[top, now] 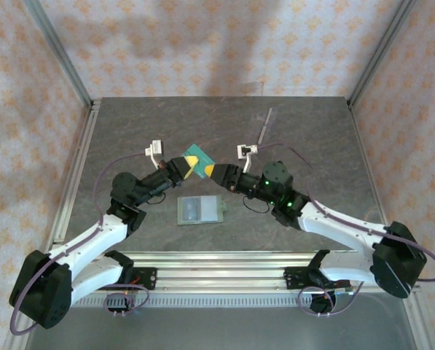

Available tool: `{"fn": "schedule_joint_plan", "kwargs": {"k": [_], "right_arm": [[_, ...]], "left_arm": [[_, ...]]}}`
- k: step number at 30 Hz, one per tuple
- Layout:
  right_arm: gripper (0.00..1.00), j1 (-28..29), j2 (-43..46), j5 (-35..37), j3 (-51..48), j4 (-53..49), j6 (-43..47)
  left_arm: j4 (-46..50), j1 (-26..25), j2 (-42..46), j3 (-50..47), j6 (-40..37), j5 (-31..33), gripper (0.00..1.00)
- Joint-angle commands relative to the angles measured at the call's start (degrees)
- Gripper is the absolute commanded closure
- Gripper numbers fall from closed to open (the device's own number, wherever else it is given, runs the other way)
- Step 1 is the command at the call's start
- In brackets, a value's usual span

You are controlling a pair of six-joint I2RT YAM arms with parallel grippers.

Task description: Put the credit cards into the card holder

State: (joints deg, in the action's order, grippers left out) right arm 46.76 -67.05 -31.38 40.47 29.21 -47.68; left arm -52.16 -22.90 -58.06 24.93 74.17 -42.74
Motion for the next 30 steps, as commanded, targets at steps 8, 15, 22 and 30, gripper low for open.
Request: {"fn": "schedule_joint_plan", "kwargs": {"k": [8,15,22,30], "right_arm": [[0.35,-8.96,-2.19,-25.39,10.44,-26.41,16.16],[0.49,-8.97,-5.18,-33.82,14.34,-32.37,21.15],[0.79,-8.77,-8.09,-40.08,15.98,-36.24,22.81],[1.00,-8.62,-8.19,-38.58,14.88,-36.41,22.38]], "left_arm": [[15.53,0.42,3.24,2.39,-10.84,-11.21,1.00],[21.70,0.22,3.42,2.85,-15.57,-16.89,1.00],[25.38,-0.12,2.87,4.33,-18.69,-19.56,1.00],[29.87,-0.05,2.19,5.26,-21.30,-17.89,0.58]]}}
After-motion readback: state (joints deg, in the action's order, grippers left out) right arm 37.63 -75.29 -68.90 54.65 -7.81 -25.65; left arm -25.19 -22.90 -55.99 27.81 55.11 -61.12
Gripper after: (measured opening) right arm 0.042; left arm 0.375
